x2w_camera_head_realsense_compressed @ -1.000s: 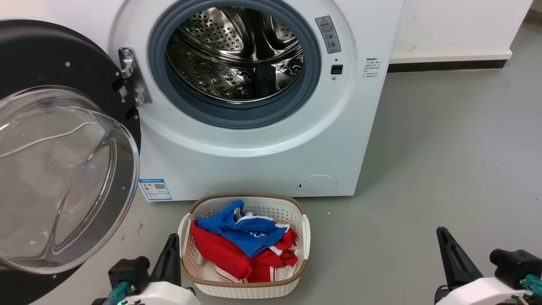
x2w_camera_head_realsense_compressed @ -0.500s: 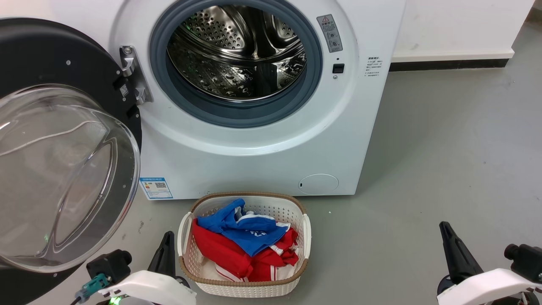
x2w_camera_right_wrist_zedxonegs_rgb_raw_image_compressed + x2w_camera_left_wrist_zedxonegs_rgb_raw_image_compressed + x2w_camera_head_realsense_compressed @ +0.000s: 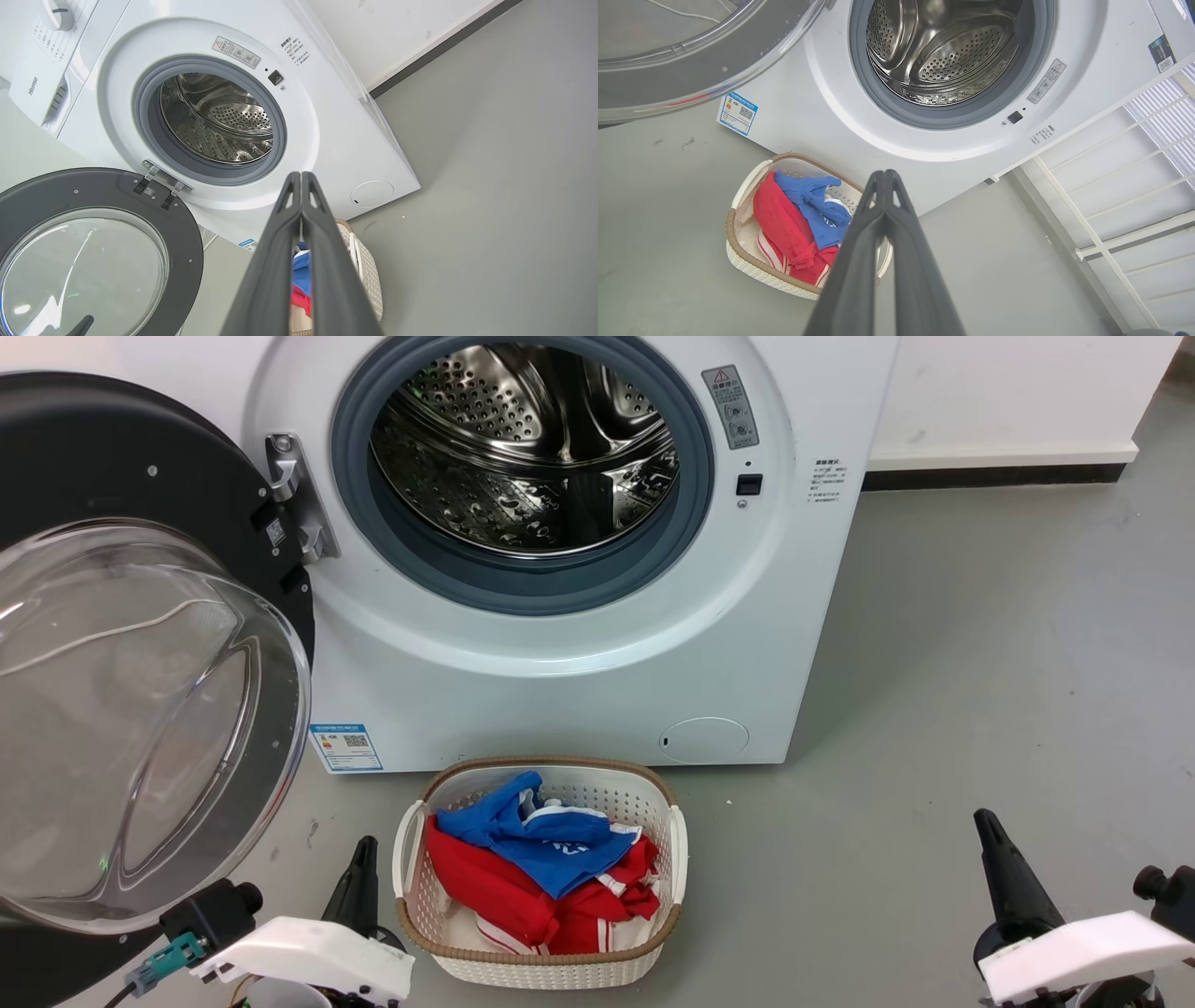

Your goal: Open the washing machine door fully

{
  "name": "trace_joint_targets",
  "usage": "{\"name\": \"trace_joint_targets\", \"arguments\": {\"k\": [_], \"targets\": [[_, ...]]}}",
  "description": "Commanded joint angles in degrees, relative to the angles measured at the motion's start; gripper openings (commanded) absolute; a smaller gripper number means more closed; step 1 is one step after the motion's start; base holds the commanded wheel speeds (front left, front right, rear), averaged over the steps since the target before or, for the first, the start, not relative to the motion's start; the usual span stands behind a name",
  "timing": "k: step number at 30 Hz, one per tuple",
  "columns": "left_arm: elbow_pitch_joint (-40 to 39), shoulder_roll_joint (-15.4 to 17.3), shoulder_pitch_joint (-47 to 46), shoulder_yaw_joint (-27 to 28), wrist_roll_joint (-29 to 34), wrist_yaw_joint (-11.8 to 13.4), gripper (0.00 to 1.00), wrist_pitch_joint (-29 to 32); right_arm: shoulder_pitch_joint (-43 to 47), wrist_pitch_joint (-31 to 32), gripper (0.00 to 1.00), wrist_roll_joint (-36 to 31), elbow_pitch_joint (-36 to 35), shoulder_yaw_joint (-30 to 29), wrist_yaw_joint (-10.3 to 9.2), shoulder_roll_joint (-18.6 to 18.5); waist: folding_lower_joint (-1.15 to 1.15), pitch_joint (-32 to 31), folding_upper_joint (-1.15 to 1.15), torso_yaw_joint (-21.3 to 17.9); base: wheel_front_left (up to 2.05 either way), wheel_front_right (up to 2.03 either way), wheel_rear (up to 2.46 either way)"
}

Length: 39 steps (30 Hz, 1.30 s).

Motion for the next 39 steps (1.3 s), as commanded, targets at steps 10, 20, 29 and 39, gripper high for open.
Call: {"name": "trace_joint_targets", "arguments": {"k": [10,20,29,39], "targets": [[0.00,-0.92,-2.17,2.91,-7.14,-2.26,0.00,1.76,-2.76,0.99,0.00,8.45,0.72,-0.78,0.00,0.29,0.00,0.16,0.00,0.13,0.00,0.00,0.00],[0.56,-1.88,-2.69,5.03,-12.95,-4.05,0.00,3.26,-3.81,1.75,0.00,15.29,1.81,-1.29,0.00,0.57,0.00,0.31,0.00,0.26,0.00,0.00,0.00],[1.05,-2.75,-3.17,6.80,-17.65,-5.49,0.00,4.54,-4.70,2.38,0.00,20.96,2.75,-1.71,0.01,0.80,0.00,0.45,0.00,0.38,0.00,0.00,0.00],[1.56,-3.58,-3.59,8.64,-22.46,-6.97,0.00,5.83,-5.46,2.99,0.00,26.62,3.68,-2.14,0.01,1.03,0.00,0.61,0.00,0.50,0.00,0.00,0.00]]}}
